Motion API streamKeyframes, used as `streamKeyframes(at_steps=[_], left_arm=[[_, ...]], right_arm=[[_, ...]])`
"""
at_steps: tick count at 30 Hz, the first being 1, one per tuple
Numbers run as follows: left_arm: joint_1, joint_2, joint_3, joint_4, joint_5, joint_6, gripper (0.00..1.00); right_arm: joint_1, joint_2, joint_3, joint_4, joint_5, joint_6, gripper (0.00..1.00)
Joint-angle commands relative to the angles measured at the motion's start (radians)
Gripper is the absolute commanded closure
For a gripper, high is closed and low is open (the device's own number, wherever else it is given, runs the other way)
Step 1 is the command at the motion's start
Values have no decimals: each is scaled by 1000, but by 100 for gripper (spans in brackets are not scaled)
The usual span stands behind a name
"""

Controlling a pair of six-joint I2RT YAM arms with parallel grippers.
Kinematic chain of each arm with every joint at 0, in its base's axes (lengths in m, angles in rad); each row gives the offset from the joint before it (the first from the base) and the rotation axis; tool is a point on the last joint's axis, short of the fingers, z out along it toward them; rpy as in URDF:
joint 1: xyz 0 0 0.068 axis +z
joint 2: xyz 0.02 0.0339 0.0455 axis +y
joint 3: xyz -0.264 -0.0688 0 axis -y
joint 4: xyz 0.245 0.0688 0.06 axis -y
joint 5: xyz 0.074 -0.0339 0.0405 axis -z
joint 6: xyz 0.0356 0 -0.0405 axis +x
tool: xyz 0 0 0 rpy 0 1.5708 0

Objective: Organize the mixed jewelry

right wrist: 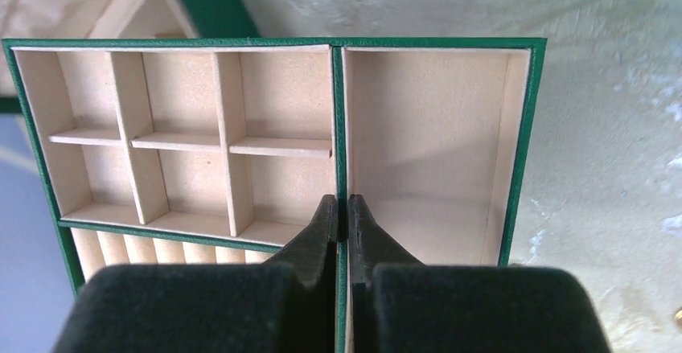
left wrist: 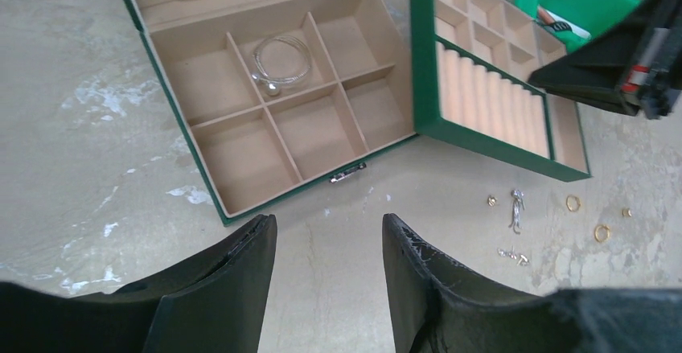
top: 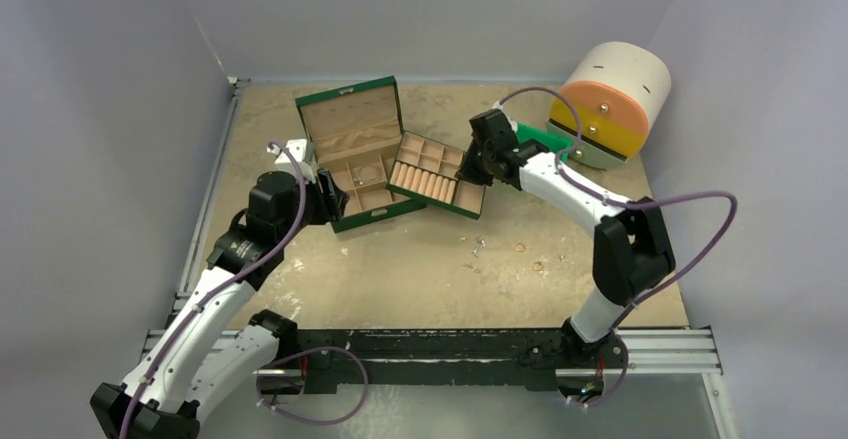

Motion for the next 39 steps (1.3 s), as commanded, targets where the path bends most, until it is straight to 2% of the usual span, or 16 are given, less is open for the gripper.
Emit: streamKeyframes(at_steps=[1, 9, 14, 19, 26, 31, 39], left_arm=[[5, -34, 21, 10, -88, 12, 50], [5, -45, 23, 5, -129, 4, 50], [7, -46, 25, 7, -134, 3, 50], [7, -46, 23, 9, -120, 1, 50], [7, -49, 22, 11, -116, 1, 50], [7, -53, 21, 11, -117, 2, 50], [7, -52, 22, 11, -119, 2, 50]], right_arm=[[-4, -128, -20, 75, -49, -237, 100], [-3, -342, -140, 138, -176, -627, 100], [1, -502, -255, 248, -442, -909, 100], [46, -602, -308, 240, -503, -1174, 100], [188, -615, -273, 77, -596, -1586, 100], [262, -574, -247, 12, -701, -1774, 100], [473, -422, -200, -97, -602, -2022, 100]])
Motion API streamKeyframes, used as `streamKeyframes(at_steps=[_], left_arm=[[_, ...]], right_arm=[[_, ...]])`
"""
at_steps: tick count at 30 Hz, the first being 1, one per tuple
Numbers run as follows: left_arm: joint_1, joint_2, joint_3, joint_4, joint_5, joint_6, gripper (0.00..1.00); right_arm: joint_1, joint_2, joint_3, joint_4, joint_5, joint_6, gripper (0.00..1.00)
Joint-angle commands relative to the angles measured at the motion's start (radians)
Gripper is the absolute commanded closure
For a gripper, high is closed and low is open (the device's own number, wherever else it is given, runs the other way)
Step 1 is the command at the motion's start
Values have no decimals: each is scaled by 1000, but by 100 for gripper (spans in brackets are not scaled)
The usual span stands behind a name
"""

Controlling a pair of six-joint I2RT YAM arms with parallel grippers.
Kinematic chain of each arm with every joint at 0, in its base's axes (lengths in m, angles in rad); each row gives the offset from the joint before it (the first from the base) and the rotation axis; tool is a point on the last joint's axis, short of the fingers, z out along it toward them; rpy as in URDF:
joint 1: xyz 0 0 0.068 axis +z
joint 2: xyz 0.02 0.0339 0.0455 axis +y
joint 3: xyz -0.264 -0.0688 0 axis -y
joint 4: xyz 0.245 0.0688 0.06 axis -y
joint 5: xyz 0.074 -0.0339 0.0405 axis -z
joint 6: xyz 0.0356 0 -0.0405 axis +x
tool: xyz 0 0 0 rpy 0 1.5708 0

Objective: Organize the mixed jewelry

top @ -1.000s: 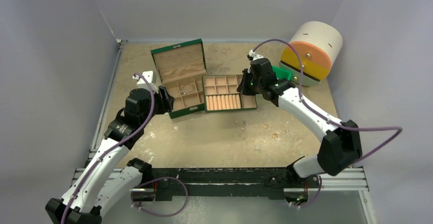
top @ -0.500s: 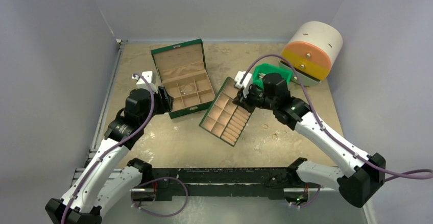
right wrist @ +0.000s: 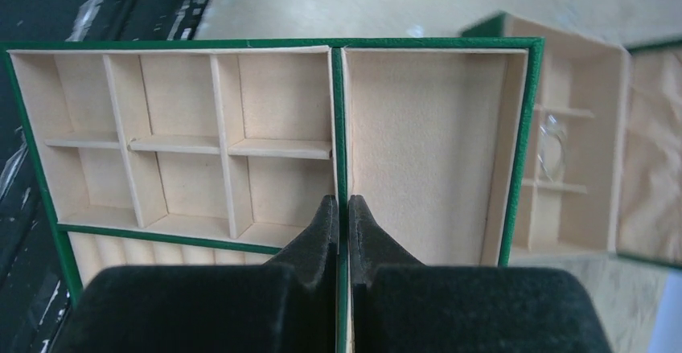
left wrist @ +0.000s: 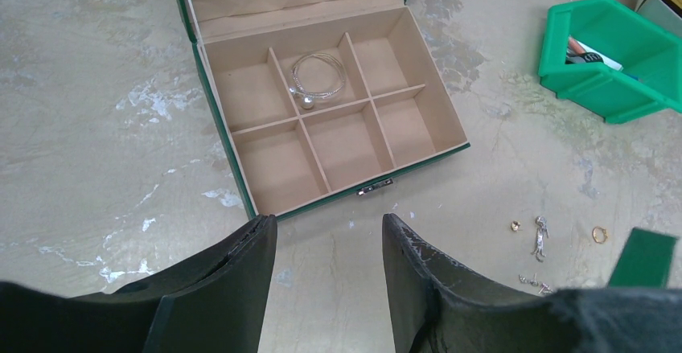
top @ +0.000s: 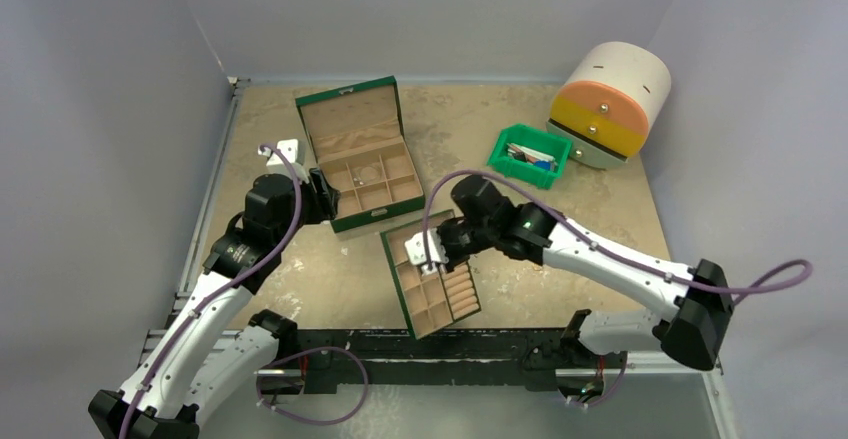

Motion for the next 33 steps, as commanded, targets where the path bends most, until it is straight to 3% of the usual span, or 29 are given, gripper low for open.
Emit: streamKeyframes(at_steps=[1, 11, 24, 33], left_arm=[[7, -12, 22, 27, -6, 4, 50], [7, -9, 20, 28, -5, 6, 50], [7, -2, 19, 26, -6, 7, 50], [7, 5, 20, 26, -6, 8, 50]], right_arm=[[94, 84, 78, -87, 13, -226, 100], [215, 320, 188, -263, 46, -436, 100], [311, 422, 131, -155, 141, -501, 94], [320, 369, 103, -107, 195, -457, 86]])
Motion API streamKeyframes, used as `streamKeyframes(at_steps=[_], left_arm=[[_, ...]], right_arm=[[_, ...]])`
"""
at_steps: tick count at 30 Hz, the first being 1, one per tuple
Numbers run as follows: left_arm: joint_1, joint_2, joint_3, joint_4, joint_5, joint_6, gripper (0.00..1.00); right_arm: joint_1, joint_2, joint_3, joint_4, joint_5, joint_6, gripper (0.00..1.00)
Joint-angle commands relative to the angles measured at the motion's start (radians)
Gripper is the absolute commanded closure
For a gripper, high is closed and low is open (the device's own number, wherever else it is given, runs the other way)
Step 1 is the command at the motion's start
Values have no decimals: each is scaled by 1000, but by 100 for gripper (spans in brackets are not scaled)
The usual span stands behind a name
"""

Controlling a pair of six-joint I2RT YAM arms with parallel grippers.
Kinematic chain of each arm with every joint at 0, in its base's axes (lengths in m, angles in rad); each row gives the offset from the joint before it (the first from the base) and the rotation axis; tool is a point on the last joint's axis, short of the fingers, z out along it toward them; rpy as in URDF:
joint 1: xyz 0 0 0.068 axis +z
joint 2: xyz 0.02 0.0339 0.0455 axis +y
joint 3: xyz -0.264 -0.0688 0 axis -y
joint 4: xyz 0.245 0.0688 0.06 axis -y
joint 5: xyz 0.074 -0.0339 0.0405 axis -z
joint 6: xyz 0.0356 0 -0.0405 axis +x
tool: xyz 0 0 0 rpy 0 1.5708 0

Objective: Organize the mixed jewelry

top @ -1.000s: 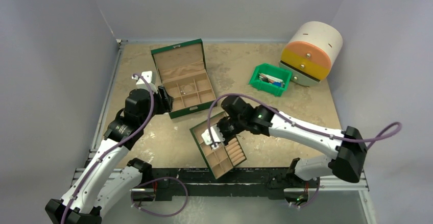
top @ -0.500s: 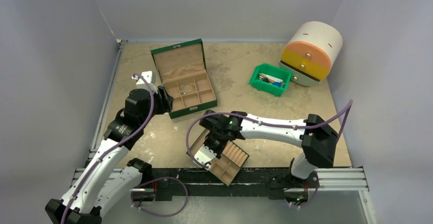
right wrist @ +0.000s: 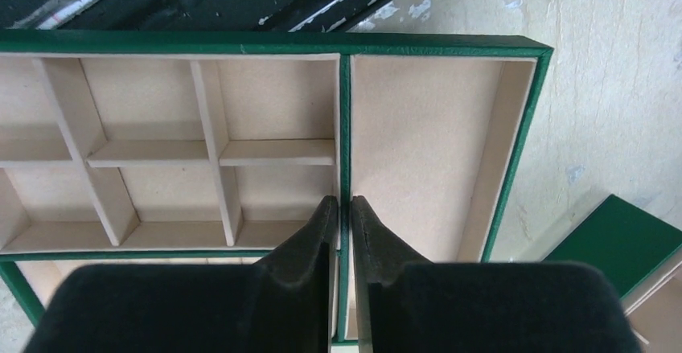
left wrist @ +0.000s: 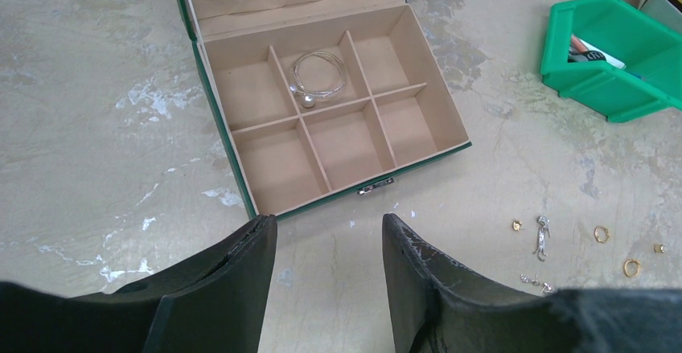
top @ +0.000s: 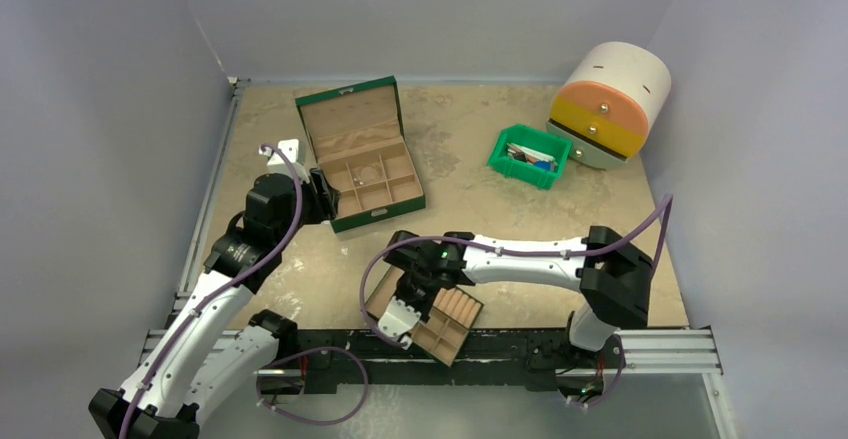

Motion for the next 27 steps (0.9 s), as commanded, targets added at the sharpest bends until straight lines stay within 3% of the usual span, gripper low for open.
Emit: streamKeyframes(at_steps=[1, 8, 13, 15, 19, 23, 27], left_arm=[[7, 1, 18, 26, -6, 8, 50], [7, 2, 20, 24, -9, 8, 50], [7, 4, 21, 25, -10, 8, 50], [6, 3, 22, 25, -13, 9, 50], [7, 1, 21, 25, -21, 8, 50], [7, -4, 21, 26, -26, 8, 49], [6, -19, 21, 27, -33, 7, 49]], right_arm=[[10, -67, -12, 38, 46, 11, 85], [15, -140, -22, 65, 76, 57, 81], [15, -239, -26, 159, 103, 211, 79], [15, -282, -43, 288, 202, 375, 78], [14, -335, -28, 379, 370, 739, 78], [14, -368, -45, 463, 579, 1031, 66], [11, -385, -80, 506, 785, 1327, 60]])
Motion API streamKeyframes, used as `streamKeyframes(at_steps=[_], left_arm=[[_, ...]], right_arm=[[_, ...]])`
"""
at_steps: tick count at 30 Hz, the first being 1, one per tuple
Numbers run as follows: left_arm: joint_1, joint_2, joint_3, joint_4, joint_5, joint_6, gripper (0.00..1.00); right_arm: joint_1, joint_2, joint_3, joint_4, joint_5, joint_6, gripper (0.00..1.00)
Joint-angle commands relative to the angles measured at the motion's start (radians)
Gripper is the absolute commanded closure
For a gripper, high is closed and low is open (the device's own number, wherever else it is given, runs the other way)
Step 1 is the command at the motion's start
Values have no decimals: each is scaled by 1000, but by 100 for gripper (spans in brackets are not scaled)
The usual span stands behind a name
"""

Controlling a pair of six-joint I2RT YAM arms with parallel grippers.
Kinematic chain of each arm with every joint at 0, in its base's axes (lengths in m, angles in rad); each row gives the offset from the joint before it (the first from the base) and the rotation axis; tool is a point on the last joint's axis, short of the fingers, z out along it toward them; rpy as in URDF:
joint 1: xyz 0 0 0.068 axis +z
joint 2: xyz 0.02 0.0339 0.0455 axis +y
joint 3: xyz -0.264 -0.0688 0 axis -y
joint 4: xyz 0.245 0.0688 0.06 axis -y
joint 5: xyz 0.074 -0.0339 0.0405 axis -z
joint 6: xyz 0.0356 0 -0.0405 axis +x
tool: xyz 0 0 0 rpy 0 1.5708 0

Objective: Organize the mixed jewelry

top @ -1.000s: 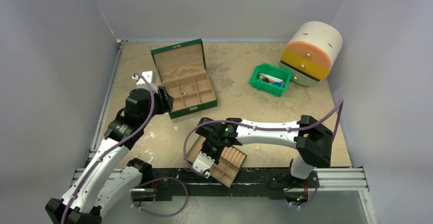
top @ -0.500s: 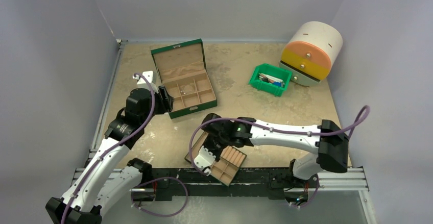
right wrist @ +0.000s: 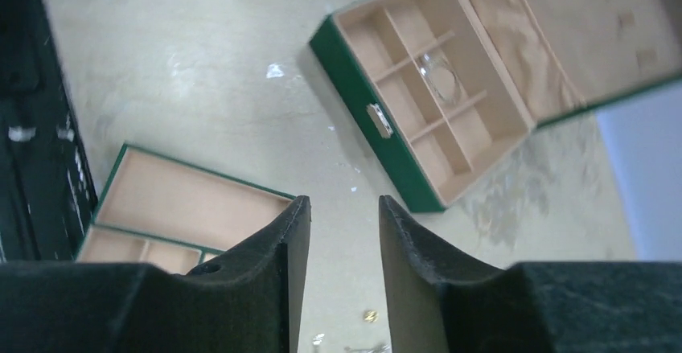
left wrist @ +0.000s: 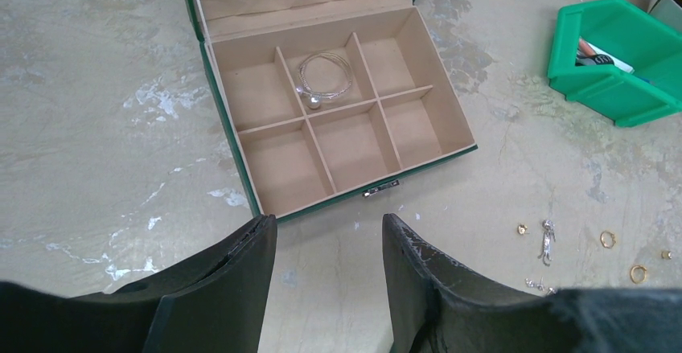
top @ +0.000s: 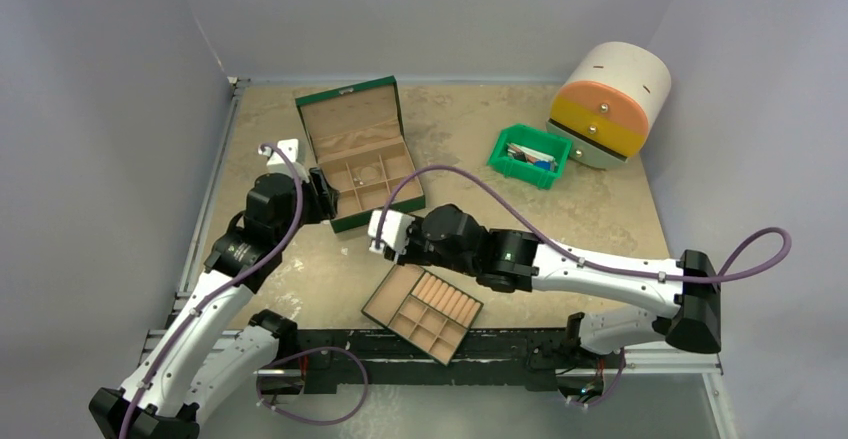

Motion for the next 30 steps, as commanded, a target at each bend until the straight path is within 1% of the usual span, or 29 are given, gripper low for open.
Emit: streamKeyframes(at_steps=[1, 3, 5, 6, 8, 10, 12, 15, 17, 19, 21, 23, 30], left_arm=[[6, -30, 21, 26, -20, 7, 49], [7, -37, 22, 24, -27, 4, 49], [6, -44, 21, 22, -43, 1, 49], [7, -47, 23, 17, -52, 0, 49], [7, -53, 27, 4, -79, -5, 49], [7, -59, 31, -10, -120, -12, 49], [6, -66, 34, -20, -153, -21, 49], [7, -78, 36, -28, -181, -32, 49], [7, -83, 37, -27, -185, -38, 49], [7, -88, 38, -32, -184, -43, 49], [7, -97, 37, -36, -184, -48, 49], [5, -107, 38, -46, -196, -50, 49], [-6, -128, 40, -66, -214, -62, 50]], right_arm=[[-1, -35, -44, 109, 357, 542, 55], [-2, -39, -44, 47, 451, 751, 43], [-11, -34, -37, -6, 431, 863, 39], [-13, -33, -30, -28, 429, 925, 38], [-13, -46, -28, -81, 446, 1093, 40], [-12, -66, -70, -32, 489, 1170, 43], [-11, -48, -68, -119, 509, 1330, 49], [-6, 38, 3, -279, 486, 1535, 52], [18, 104, 42, -338, 470, 1625, 49], [58, 168, 86, -391, 488, 1709, 48], [89, 250, 140, -480, 502, 1842, 49], [111, 316, 197, -571, 508, 1942, 51], [158, 487, 364, -812, 501, 2217, 52]])
